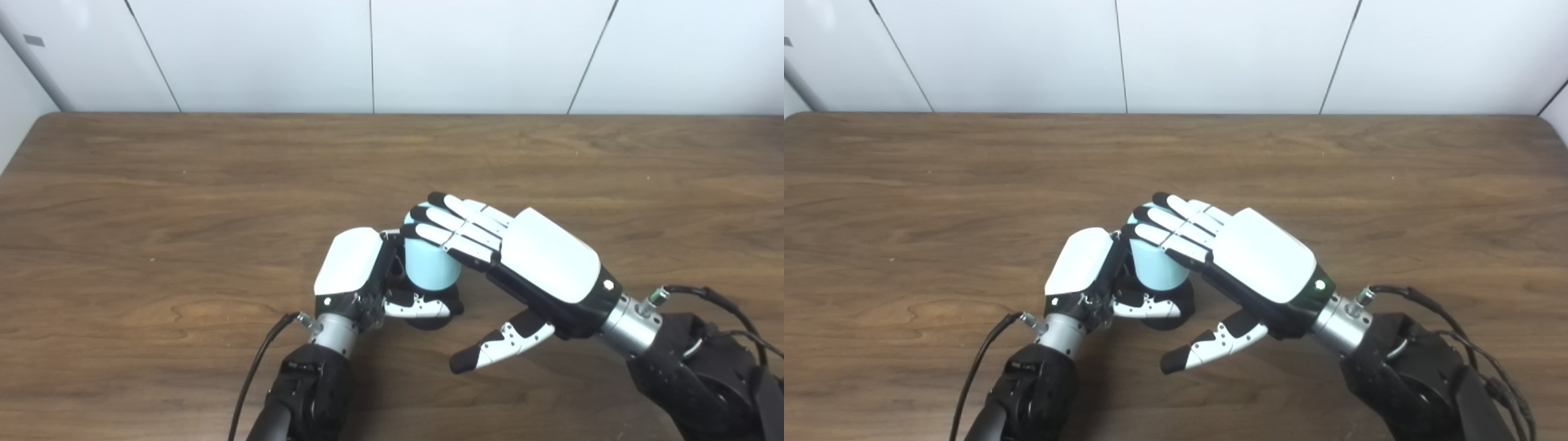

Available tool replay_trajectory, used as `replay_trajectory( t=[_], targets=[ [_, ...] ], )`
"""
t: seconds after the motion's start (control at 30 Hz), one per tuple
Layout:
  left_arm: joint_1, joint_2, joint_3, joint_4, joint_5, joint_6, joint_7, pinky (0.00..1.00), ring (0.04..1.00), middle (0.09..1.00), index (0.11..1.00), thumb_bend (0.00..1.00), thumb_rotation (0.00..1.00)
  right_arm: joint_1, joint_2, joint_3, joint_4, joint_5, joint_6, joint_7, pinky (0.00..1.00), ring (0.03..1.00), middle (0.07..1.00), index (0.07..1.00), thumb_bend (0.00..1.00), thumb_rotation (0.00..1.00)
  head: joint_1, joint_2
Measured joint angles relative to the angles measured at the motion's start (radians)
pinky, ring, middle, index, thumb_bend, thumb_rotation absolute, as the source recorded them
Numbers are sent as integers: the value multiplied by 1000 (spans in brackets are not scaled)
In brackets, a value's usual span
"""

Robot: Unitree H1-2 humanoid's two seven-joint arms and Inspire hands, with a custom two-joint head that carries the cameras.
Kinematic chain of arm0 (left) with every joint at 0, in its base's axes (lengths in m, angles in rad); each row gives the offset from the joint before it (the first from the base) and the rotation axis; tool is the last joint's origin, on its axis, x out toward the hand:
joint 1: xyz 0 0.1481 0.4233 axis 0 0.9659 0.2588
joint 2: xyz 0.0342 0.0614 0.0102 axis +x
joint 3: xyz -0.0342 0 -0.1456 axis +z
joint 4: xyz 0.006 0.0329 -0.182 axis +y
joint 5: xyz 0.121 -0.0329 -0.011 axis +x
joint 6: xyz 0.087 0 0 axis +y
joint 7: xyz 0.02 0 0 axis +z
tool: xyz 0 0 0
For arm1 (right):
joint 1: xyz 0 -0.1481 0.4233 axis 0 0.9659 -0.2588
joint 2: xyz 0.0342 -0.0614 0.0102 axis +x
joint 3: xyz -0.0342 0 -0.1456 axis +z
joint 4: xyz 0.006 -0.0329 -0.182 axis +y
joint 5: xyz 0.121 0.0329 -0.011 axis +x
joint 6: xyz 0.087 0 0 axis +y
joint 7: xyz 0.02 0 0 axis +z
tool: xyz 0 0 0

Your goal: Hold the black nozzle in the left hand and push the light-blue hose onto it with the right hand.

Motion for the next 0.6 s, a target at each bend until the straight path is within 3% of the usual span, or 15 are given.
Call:
replay_trajectory(
  t=[0.6],
  targets=[
    [0, 0, 0, -1, 0, 0, -1, 420, 482, 448, 508, 520, 0, 6, 0, -20, 10, 99, 29, 2, 917, 955, 927, 915, 564, 1000, 0, 2]
  ],
)
